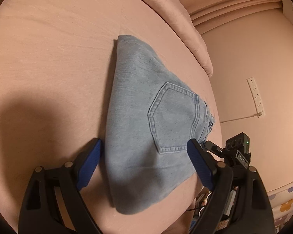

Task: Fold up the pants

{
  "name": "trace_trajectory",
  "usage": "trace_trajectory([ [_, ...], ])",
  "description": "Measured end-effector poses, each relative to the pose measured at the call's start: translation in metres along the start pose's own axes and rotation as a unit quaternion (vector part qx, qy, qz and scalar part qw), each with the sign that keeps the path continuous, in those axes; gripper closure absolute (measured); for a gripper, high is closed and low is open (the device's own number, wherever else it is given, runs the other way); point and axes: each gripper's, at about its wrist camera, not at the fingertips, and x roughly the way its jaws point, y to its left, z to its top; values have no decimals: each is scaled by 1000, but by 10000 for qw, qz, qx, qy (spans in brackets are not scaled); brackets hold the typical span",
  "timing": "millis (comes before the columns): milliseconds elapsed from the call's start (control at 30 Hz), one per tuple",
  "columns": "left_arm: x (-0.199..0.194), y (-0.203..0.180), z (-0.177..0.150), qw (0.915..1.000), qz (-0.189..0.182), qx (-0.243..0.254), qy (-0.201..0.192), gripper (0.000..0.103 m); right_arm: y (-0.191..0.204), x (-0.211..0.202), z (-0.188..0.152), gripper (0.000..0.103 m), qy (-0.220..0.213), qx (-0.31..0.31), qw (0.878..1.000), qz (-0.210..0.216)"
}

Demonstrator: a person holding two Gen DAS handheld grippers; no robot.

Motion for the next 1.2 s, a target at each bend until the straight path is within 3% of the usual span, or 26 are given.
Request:
trace_trajectory([
  [100, 5, -3, 0, 10000, -38, 51, 47, 16, 6, 6, 6, 14, 124, -148, 9998, 30],
  [433, 24, -9, 7, 9997, -218, -44, 82, 14, 25, 32, 23, 12, 81, -474, 9986, 207],
  [567, 26, -13, 8, 9999, -122, -28, 8, 15, 31, 35, 23, 12, -95, -542, 9982, 234],
  [633, 26, -18, 6, 9999, 35, 131, -54, 19, 36, 31, 16, 19, -263, -747, 9968, 149],
  [800, 23, -18, 3, 9988, 371, 287, -126, 51, 55, 21, -1, 41, -656, -1473, 9868, -180],
  [867, 22, -16, 2, 9986, 412, 291, -170, 59, 60, 16, -3, 45, -752, -1642, 9833, -228],
  [1033, 14, -30, -2, 9963, 517, 573, -386, 61, 85, 4, -10, 49, -1029, -2137, 9704, -462],
  [1200, 1, -37, 3, 9941, 477, 724, -648, 61, 107, -8, -6, 49, -1209, -2357, 9633, -435],
])
